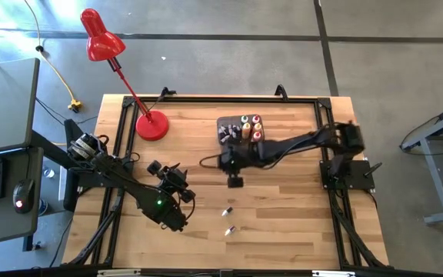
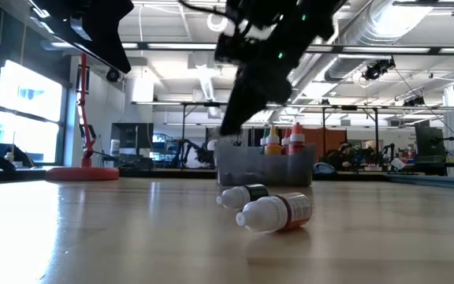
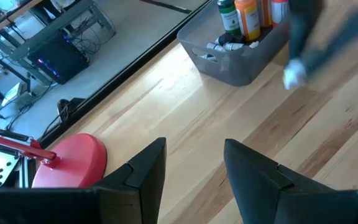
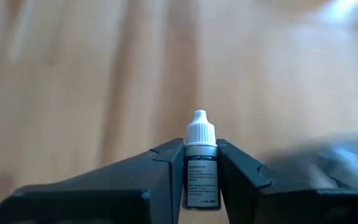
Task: Pick & Place food coloring
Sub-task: Put the small black food coloring bottle into the black bin
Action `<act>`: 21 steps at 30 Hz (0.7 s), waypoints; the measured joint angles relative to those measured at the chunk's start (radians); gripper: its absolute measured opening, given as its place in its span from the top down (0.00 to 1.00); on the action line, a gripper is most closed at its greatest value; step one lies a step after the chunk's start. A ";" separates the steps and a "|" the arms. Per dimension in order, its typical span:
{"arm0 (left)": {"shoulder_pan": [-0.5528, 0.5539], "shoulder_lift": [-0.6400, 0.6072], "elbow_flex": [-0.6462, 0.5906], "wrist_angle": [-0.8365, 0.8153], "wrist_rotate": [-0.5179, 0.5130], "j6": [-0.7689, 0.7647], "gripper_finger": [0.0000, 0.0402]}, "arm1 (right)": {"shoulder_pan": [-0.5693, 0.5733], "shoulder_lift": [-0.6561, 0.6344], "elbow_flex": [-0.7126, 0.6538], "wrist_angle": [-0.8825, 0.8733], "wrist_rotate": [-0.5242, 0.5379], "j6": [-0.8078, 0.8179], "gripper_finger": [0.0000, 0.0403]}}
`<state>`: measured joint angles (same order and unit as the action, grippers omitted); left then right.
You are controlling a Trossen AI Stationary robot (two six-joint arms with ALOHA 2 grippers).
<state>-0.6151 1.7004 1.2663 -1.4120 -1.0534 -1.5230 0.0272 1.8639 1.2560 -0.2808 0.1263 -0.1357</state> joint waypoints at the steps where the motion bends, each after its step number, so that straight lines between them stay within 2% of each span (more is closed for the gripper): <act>1: 0.000 0.000 0.000 0.000 0.000 0.000 0.61 | -0.010 -0.032 0.005 -0.042 0.037 -0.004 0.81; 6: 0.000 0.000 0.000 0.004 0.000 0.000 0.61 | -0.103 -0.199 0.013 -0.113 0.213 -0.078 0.81; 9: 0.000 0.000 0.000 0.008 0.000 0.000 0.61 | -0.184 -0.246 0.013 -0.117 0.243 -0.049 0.79; 11: 0.000 0.000 0.000 0.008 0.000 0.000 0.61 | -0.237 -0.257 0.012 -0.123 0.194 -0.048 0.78; 17: 0.000 0.000 0.000 0.008 0.000 0.000 0.61 | -0.360 -0.214 0.000 -0.062 -0.119 -0.022 0.77; 21: 0.000 0.000 0.000 0.007 0.000 0.000 0.61 | -0.374 -0.158 -0.034 0.023 -0.160 -0.066 0.77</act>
<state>-0.6151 1.7004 1.2663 -1.4048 -1.0531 -1.5230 -0.3470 1.7061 1.2217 -0.2581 -0.0337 -0.2015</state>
